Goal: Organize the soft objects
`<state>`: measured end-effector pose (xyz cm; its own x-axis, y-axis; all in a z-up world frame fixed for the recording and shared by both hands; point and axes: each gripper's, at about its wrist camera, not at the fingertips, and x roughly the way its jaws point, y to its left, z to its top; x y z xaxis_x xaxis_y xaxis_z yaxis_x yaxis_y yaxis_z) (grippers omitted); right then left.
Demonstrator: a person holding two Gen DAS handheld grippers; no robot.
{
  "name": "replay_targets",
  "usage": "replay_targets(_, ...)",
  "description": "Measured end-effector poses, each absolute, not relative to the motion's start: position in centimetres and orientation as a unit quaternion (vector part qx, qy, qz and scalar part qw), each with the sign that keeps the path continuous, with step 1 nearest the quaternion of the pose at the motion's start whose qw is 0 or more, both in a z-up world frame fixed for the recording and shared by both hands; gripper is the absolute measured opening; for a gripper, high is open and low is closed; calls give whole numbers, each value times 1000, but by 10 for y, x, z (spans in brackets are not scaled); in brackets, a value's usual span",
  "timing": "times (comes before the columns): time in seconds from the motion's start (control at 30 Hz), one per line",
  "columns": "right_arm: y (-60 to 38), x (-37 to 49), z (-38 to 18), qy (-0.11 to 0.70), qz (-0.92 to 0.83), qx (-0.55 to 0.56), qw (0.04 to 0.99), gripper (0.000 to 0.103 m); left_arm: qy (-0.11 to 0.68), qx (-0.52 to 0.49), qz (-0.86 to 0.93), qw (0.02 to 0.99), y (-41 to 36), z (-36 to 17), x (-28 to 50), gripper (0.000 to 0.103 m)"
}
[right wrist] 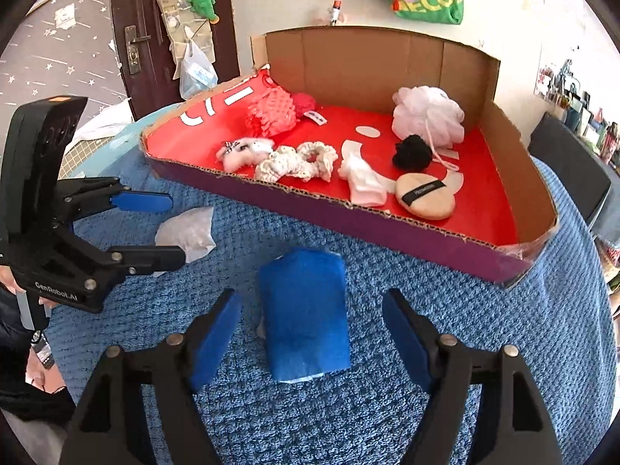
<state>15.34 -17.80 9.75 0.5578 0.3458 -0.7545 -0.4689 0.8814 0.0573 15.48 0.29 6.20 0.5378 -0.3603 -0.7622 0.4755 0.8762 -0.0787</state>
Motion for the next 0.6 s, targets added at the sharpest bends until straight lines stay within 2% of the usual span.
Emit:
replay_targets(0.1,-176,155,94,416,223,-84,878,78,418,83,-248,870,-4,59,156,72)
replay_targets(0.13,-174,156,93,418,222,-87,877,75,420,86,-254,867,-6,57,157,62)
replay_targets(0.17,-173,156,92,416,218,-93,878,65,423,87,-255,865,-8,57,158,51)
replay_targets(0.2,-171,155,92,414,213,-99,880,57,422,89,-253,866,-8,56,159,47)
replay_targets(0.23,-169,155,91,414,211,-103,880,42,420,89,-254,866,-8,57,160,35)
replay_targets(0.27,-167,154,91,412,208,-109,880,36,419,87,-257,866,-8,58,160,29)
replay_targets(0.3,-166,153,92,410,209,-111,881,34,417,83,-259,867,-7,60,160,28)
replay_targets(0.33,-164,151,92,408,211,-116,881,29,416,79,-260,868,-5,62,160,24)
replay_targets(0.37,-163,149,94,404,210,-121,882,29,414,77,-261,868,-4,63,160,20)
replay_targets(0.6,-168,144,106,381,214,-101,894,29,409,74,-266,870,-6,70,158,20)
